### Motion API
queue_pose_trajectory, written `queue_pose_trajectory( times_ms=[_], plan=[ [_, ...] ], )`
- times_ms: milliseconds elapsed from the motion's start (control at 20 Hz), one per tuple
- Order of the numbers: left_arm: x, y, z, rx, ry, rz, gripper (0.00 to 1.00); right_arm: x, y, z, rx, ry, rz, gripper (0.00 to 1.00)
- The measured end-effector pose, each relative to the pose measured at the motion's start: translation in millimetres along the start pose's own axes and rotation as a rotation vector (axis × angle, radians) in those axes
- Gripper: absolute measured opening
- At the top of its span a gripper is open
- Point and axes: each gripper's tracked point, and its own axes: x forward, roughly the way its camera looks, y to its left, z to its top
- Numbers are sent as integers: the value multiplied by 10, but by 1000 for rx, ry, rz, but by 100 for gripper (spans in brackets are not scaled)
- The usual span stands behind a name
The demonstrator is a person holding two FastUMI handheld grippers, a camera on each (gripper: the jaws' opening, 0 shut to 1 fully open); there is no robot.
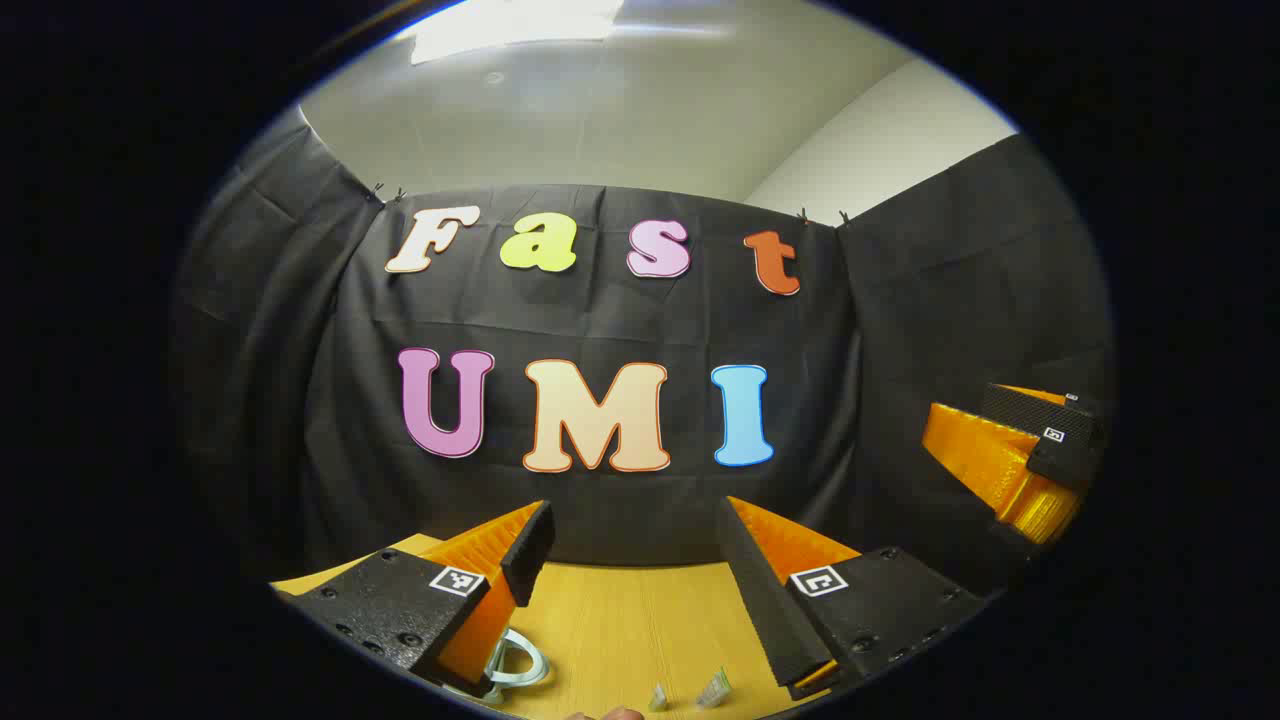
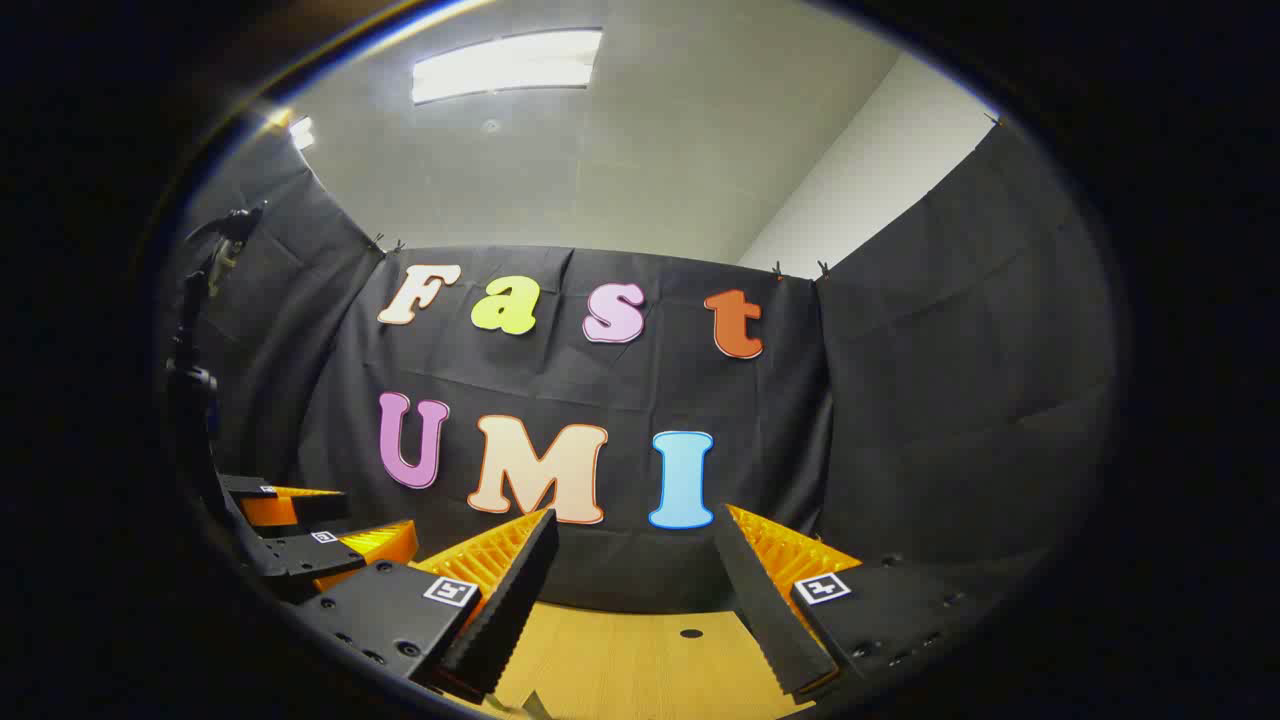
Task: First open the suitcase, pack the skin care products into it, and then close the suitcase.
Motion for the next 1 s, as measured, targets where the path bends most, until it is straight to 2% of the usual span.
queue_pose_trajectory(
  times_ms=[200, 400, 550, 600, 700, 1000],
  plan=[
    [31, -3, -23, 20, -6, 25, 95, 112, -23, -226, 45, 36, 42, 100],
    [43, 205, -167, 97, 1, 114, 95, 230, -16, -525, 51, 79, 97, 99],
    [80, 442, -371, 136, 46, 155, 97, 327, 43, -689, 72, 112, 111, 99],
    [94, 533, -489, 138, 71, 163, 99, 370, 66, -714, 72, 116, 108, 99],
    [173, 696, -752, 142, 125, 156, 97, 480, 98, -742, 45, 110, 83, 98],
    [263, 1135, -1838, 149, 422, 118, 98, 568, 240, -1046, -8, 181, 1, 98]
  ],
)
